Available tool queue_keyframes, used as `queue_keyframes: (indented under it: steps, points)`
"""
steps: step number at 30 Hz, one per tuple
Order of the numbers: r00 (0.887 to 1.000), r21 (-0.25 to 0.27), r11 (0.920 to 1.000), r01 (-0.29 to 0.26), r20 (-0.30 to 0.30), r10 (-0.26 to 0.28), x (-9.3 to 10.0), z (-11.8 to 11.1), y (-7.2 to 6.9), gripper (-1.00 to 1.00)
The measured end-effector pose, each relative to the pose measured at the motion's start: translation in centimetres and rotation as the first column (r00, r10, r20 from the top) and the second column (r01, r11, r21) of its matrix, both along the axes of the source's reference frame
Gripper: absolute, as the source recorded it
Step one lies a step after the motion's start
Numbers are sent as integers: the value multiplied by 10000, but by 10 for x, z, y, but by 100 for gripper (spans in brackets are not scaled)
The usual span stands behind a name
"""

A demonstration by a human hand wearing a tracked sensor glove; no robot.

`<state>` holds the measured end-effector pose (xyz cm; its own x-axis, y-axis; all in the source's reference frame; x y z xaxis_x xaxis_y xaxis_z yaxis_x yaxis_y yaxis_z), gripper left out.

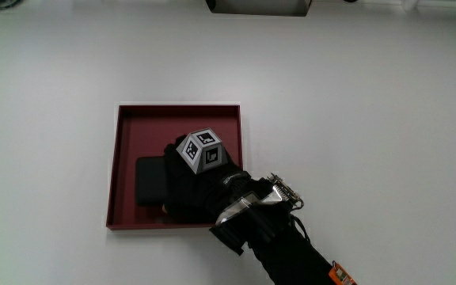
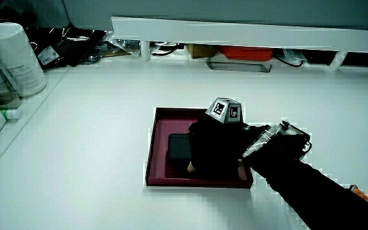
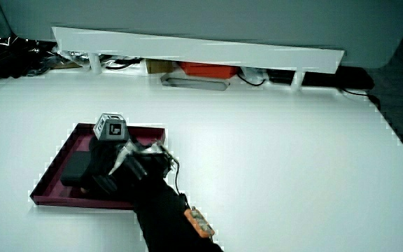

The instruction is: Place battery into plate

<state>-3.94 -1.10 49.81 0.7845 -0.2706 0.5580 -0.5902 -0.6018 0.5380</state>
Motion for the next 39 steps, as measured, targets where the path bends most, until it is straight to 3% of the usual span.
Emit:
queue_keyframes:
  steps: [4, 6, 14, 23, 24, 27, 28, 30, 33, 34, 36, 39]
  points:
    - [9992, -80, 10000, -18, -401, 15, 0, 12, 2, 0]
    - [9995, -237, 9997, -56, -328, 48, 0, 16, 3, 0]
    - [9986, -31, 9999, -163, -513, 161, 1, 14, 5, 0]
    - [9980, -240, 9995, -220, -603, 205, 5, 23, 11, -56]
    - [9990, -479, 9988, -83, -437, 62, 5, 23, 12, -63]
    - [9990, -456, 9988, -153, -435, 133, 9, 24, 11, -81]
    - [9996, -613, 9978, -265, -137, 257, 12, 22, 9, -87]
    - [9988, -760, 9969, -217, 431, 250, 17, 13, 5, -100]
    - [9966, -895, 9959, 143, 824, -69, 29, -3, 0, -100]
    - [9890, -1075, 9930, 491, 1443, -332, 31, 13, -2, -100]
    - [9985, -483, 9985, 264, 491, -240, 46, -29, -5, -100]
    - [9943, -456, 9985, 291, 1036, -243, 66, -52, -6, -100]
